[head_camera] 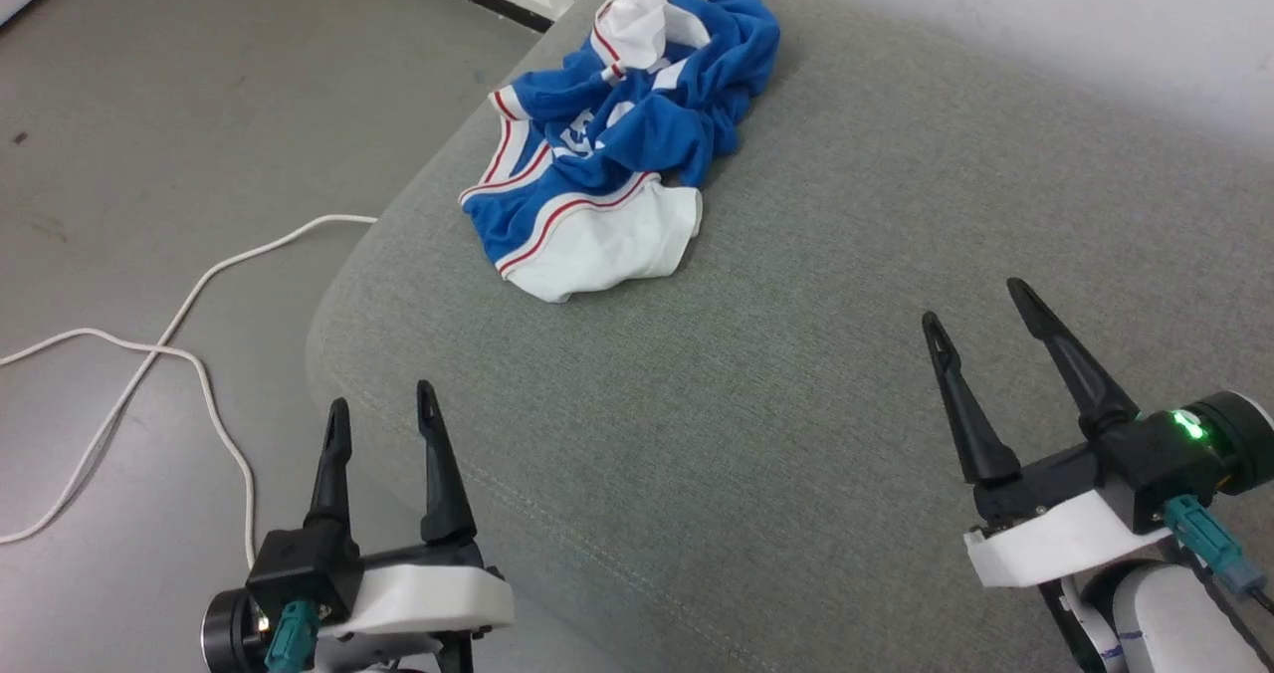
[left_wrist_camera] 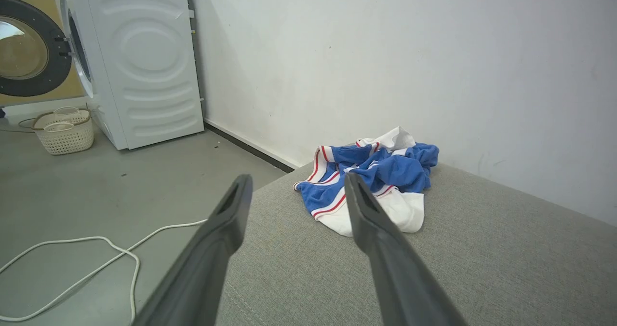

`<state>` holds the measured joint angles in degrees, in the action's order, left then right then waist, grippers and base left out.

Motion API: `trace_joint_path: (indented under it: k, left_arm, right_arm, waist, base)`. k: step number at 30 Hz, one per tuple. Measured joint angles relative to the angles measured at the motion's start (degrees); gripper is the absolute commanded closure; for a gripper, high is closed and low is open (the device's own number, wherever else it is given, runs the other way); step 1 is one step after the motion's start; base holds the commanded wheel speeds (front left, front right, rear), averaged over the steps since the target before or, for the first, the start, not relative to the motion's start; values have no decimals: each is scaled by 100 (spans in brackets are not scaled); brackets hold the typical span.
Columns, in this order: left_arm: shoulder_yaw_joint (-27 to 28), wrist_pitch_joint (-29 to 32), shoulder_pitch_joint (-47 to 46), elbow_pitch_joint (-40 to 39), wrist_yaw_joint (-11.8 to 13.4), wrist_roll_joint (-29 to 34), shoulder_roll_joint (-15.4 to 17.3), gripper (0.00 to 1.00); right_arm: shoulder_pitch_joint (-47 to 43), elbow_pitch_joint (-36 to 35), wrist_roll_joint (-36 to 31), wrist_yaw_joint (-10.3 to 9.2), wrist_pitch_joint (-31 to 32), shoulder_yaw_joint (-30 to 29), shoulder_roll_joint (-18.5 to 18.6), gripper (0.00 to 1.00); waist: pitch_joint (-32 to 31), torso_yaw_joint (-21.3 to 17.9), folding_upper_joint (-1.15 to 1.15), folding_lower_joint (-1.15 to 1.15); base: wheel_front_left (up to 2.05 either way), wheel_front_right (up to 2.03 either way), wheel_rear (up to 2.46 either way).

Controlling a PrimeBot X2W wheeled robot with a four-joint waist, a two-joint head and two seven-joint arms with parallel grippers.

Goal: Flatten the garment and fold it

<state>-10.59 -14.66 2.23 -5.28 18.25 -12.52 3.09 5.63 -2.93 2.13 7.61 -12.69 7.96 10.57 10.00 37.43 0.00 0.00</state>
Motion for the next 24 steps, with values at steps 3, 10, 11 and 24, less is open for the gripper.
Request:
trace_joint_path:
  k: [3,10,11,24]
  left_arm:
    - [-22,0,0,-1,2,-10,0,0]
    - [-264,-7,-346,-784,-318,-113,-7,0]
    - [-280,-7,-521,-876,-411,-83,13,0]
    - [144,2026,-3852,-533,-1049,54,980,0]
  right_arm:
    - [1,-16,0,0,2,-8,24,0]
    - [-3,-354,36,0,120,-194,59,0]
    - [-7,-428,40,0,160,-248,87,0]
    - [-51,-1985,247,0,925,-386,676,0]
  waist:
    - [25,-30,0,0]
    - [125,-104,0,0]
    - [149,-109,0,0]
    - [837,-449,0,1]
  base:
    - [0,0,0]
    - [0,0,0]
    - [0,0,0]
    - [0,0,0]
